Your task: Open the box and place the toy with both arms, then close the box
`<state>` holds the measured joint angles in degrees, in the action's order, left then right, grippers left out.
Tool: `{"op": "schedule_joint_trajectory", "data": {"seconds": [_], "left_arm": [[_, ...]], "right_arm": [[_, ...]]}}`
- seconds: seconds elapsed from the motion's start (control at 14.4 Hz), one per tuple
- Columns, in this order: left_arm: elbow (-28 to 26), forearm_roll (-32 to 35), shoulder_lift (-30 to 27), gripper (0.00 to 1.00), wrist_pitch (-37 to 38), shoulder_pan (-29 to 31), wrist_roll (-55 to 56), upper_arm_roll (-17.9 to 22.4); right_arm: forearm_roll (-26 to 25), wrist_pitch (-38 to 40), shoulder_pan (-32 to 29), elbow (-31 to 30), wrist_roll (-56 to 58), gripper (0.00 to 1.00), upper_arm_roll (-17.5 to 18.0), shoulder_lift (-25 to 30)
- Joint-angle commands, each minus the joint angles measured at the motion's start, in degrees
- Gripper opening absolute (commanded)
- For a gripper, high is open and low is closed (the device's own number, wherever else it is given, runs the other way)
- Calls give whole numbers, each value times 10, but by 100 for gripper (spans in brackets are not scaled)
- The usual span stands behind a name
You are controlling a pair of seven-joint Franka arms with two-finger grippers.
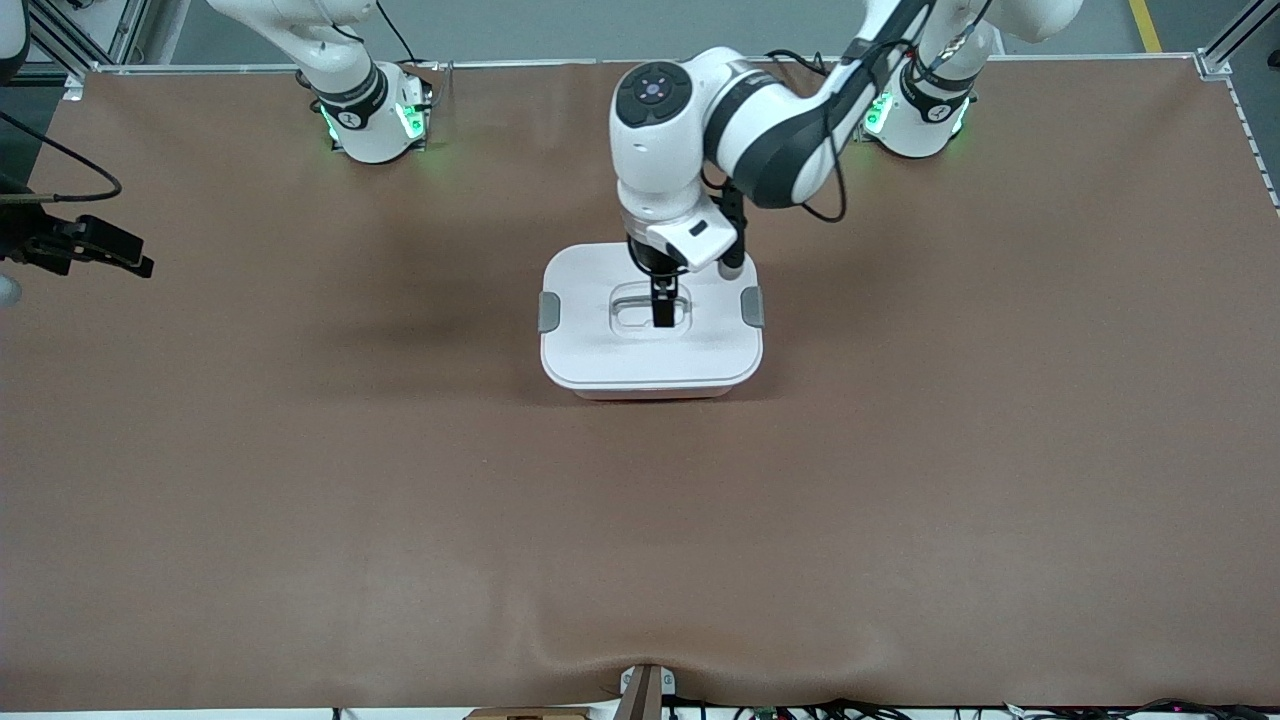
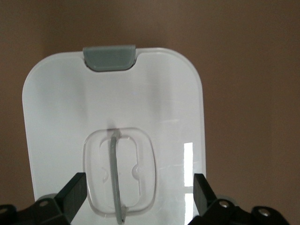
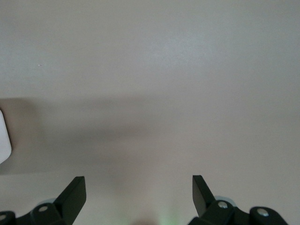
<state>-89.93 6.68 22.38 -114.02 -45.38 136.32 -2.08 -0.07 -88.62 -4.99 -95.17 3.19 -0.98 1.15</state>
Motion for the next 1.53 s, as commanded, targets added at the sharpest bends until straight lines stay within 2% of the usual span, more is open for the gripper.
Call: {"op": "schedule_joint_trajectory", "data": {"seconds": [0.0, 0.63, 1.18, 1.46], "left_arm": [[8, 0, -14, 100, 38, 21, -59, -1], [18, -3, -53, 100, 114, 141, -292, -3], [23, -3, -65, 100, 167, 204, -459, -3], [34, -3, -66, 100, 174, 244, -544, -2]], "right_arm": [[7, 3, -12, 10, -5, 100, 8, -4], [16, 10, -9, 27, -6, 100, 8, -2], [17, 49, -6, 38, -14, 100, 12, 5], [38, 66, -7, 39, -14, 100, 11, 8]]}}
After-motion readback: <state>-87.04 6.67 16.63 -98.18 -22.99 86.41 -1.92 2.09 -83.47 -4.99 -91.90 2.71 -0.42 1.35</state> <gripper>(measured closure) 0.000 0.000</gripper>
